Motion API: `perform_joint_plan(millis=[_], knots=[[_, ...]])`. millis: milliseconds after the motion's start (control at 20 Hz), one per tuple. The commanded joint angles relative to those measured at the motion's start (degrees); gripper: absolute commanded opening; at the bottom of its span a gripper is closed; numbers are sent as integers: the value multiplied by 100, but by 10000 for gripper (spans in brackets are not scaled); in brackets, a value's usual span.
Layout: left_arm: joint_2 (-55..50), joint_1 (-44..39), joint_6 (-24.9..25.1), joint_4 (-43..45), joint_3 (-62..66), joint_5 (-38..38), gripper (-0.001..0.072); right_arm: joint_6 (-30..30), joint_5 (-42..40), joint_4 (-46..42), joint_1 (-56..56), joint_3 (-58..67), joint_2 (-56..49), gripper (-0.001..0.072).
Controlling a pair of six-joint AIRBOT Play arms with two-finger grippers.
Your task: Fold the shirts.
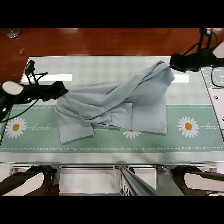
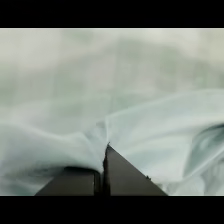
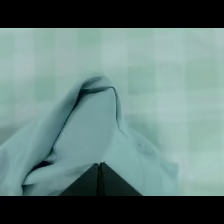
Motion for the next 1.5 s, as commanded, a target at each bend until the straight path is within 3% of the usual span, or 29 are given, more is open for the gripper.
perform_joint_plan(millis=[0,50,100,150,200,250,350,450,600,700,800,1050,1100,1150,1200,1450], knots=[[-1143,-125,28,4,973,365,19,-138,-146,1128,-219,1045,-1526,15],[-1274,-114,31,4,1204,160,21,-138,-42,1311,-271,1244,-1731,90],[-1360,-79,33,55,1425,-81,81,-138,149,1373,-361,1397,-1843,437],[-1390,-4,35,205,1622,-398,427,-225,385,1327,-494,1510,-1856,624],[-1388,125,31,588,1843,-809,697,-398,793,1222,-706,1674,-1825,628],[-1386,343,28,1165,2124,-1460,701,-546,1246,1073,-951,1781,-1742,628],[-1381,929,-212,2197,2420,-2806,698,-699,2277,407,-1517,1738,-1469,626],[-1366,1646,-256,2404,2039,-3696,697,-695,2796,-144,-2031,1003,-1034,623],[-1226,2479,-4,1147,671,-3254,697,-778,2026,70,-2551,-1298,48,617],[-1246,2671,479,192,90,-2848,697,-1139,1561,835,-2782,-2452,667,617],[-1316,2581,507,92,-170,-2649,697,-1416,1462,1202,-2837,-3104,1012,617],[-1639,1878,772,-212,-256,-2468,694,-1493,1486,1130,-2828,-3639,1121,617],[-1696,1740,774,-212,-243,-2463,591,-1488,1515,1069,-2826,-3698,1121,617],[-1733,1668,824,-219,-205,-2498,191,-1458,1582,964,-2826,-3759,1121,617],[-1729,1641,968,-234,-151,-2538,17,-1445,1707,846,-2826,-3823,1121,617],[-1714,1652,1067,-236,313,-2894,19,-1010,1950,450,-2577,-4306,1121,616]])
